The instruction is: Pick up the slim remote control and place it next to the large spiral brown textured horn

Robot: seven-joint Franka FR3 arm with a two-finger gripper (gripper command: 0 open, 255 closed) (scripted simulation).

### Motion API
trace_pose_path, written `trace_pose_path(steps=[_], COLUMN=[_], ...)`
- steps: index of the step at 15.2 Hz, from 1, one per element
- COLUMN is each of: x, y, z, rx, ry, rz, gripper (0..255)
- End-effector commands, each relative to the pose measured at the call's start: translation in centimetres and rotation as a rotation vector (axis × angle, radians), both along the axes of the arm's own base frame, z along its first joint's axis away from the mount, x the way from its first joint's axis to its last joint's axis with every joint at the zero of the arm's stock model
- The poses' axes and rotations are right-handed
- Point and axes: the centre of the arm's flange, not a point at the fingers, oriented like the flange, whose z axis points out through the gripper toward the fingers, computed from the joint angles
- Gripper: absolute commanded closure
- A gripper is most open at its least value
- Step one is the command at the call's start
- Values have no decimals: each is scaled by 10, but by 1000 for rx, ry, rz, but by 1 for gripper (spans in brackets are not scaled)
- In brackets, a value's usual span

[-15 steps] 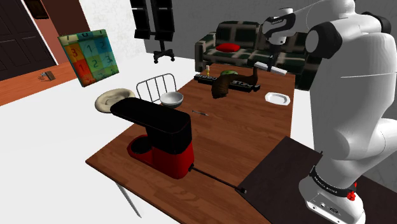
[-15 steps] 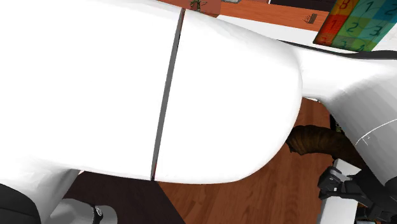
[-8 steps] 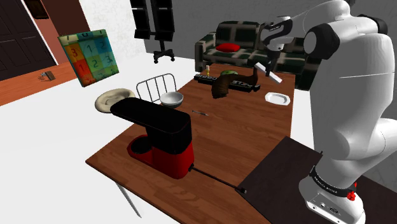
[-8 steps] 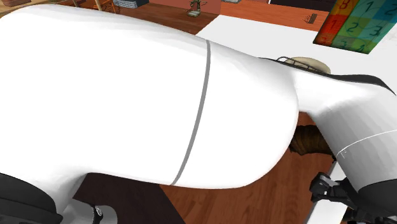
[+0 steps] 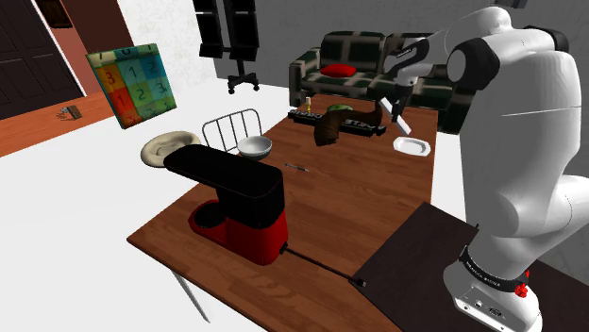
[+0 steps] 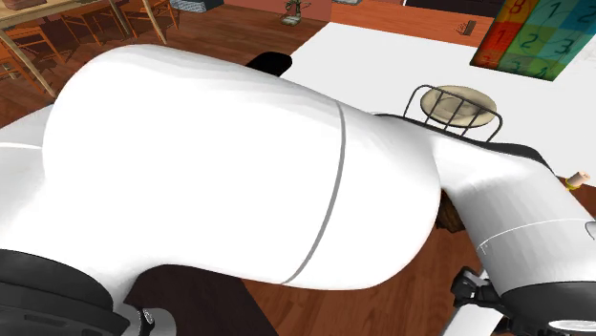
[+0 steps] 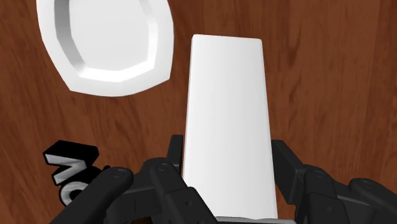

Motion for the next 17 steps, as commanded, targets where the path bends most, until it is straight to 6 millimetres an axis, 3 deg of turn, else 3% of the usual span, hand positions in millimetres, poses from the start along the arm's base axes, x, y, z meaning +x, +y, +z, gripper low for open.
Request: trace_pose_path(steps=[1, 17], x=[-1, -1], y=[-1, -1], z=[-11, -95], rx=[0, 0], ry=[0, 0], rz=[0, 0], gripper=[255, 255])
